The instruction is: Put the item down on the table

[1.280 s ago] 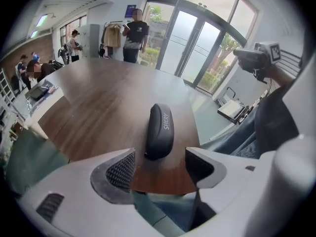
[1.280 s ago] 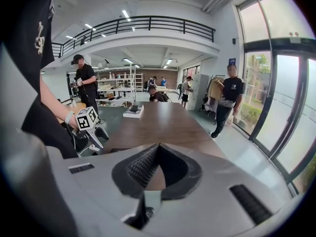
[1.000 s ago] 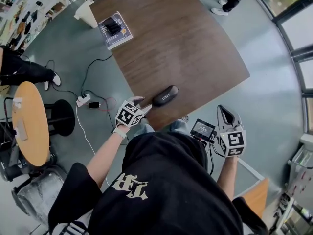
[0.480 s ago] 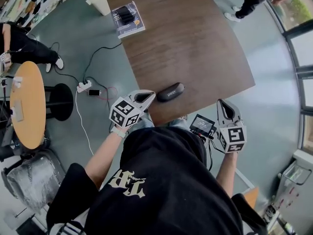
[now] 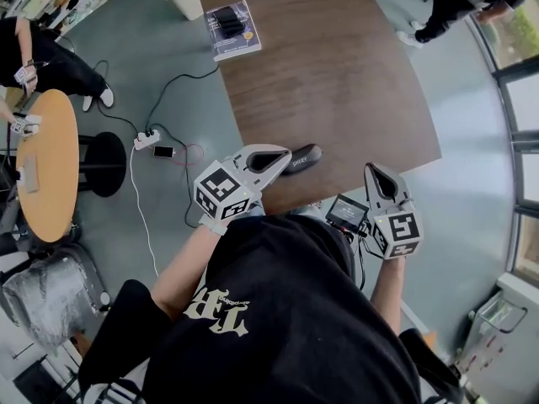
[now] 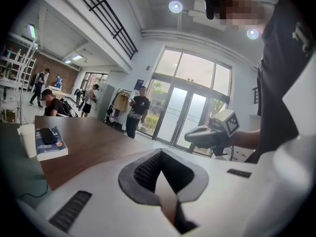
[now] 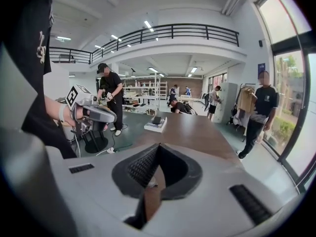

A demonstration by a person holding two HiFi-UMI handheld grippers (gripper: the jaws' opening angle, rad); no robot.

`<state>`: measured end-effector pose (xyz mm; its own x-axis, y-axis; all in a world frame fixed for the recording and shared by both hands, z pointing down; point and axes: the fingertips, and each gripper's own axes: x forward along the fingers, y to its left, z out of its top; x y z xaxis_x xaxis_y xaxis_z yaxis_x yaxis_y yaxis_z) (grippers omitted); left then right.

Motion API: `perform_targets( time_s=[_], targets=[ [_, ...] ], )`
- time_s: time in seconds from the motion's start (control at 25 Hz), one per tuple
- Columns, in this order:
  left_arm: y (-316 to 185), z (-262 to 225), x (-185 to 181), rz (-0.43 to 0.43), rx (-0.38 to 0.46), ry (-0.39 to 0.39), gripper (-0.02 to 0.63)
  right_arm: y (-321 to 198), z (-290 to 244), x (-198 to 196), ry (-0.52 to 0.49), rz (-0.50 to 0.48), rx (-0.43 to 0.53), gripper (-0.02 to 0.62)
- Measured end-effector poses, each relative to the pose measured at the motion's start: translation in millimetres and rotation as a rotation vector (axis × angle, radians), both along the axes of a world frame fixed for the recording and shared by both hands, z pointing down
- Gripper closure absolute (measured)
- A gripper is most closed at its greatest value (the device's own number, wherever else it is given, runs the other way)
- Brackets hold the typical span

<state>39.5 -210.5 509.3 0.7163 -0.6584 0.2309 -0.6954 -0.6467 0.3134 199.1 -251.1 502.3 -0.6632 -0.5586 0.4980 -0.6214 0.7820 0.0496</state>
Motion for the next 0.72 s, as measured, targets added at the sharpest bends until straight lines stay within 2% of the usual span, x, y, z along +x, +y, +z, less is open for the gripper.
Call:
perform_targets(
  time_s=[0.16,0.32,0.72],
  targets=[
    [-4.2,-14.7,6.7,-0.01,0.031,0.037,0.6,3.8,-5.1,-19.1,-0.054,-0.038,-0.018,0.606],
    [-6.3,-21.3,8.5,-0.024,0.048,0.057,0.6,4.1,-8.2,-33.0,-0.067,-0.067,-0.013,0.606],
    [-9.3,-19.7,-7.4,-0.068,0.044,0.07,0.6,-10.1,-11.3,-28.7,-0.074,-0.042,0.0,0.607]
  ],
)
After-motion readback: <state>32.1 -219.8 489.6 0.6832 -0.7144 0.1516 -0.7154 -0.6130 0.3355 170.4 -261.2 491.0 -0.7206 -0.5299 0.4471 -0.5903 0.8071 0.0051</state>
